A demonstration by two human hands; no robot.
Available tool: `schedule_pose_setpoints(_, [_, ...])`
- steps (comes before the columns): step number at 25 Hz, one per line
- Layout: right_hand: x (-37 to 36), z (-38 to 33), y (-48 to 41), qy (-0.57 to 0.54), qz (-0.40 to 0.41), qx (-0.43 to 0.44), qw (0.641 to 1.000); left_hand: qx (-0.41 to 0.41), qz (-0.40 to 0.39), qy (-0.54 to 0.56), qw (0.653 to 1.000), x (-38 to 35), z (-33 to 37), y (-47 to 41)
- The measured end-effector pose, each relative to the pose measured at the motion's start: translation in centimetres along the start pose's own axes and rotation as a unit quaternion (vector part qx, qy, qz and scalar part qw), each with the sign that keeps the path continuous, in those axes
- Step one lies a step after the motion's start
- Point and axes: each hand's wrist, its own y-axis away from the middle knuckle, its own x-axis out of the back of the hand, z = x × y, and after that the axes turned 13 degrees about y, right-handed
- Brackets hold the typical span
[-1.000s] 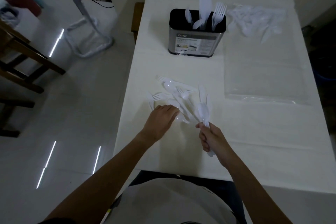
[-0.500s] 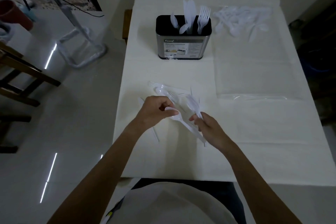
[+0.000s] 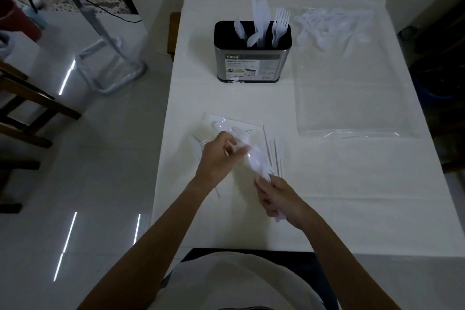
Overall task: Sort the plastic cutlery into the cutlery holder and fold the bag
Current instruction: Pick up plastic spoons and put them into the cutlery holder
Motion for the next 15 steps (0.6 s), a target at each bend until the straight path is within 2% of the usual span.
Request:
schedule_pose_setpoints(2, [0.5,0.6,-0.1,-0.028,0.056,-0.010,0.998,0.032,0.074,-0.087,0.993,0.3,-0.9,-0.4])
schedule_pose_setpoints(4, [1.0,1.2,-0.1,-0.043,0.095,-0.021,0.994,0.074,0.066,-0.190,0.977,0.1,-1.3,-1.1])
schedule_pose_setpoints(6, [1.2,1.6,-0.1,-0.042,0.113,-0.026,0.992,0.107,0.042,-0.226,0.967,-0.6,-1.1,-1.8])
schedule_pose_setpoints(9, [1.0,1.8,0.2,-0.047,0.135,-0.032,0.989,0.115,0.026,-0.218,0.969,-1.3,-1.0,-2.5])
schedule_pose_setpoints(15, [0.9,1.4,0.4,-0.033,0.160,-0.018,0.986,0.134,0.015,-0.125,0.983,-0.7,-0.8,-2.2])
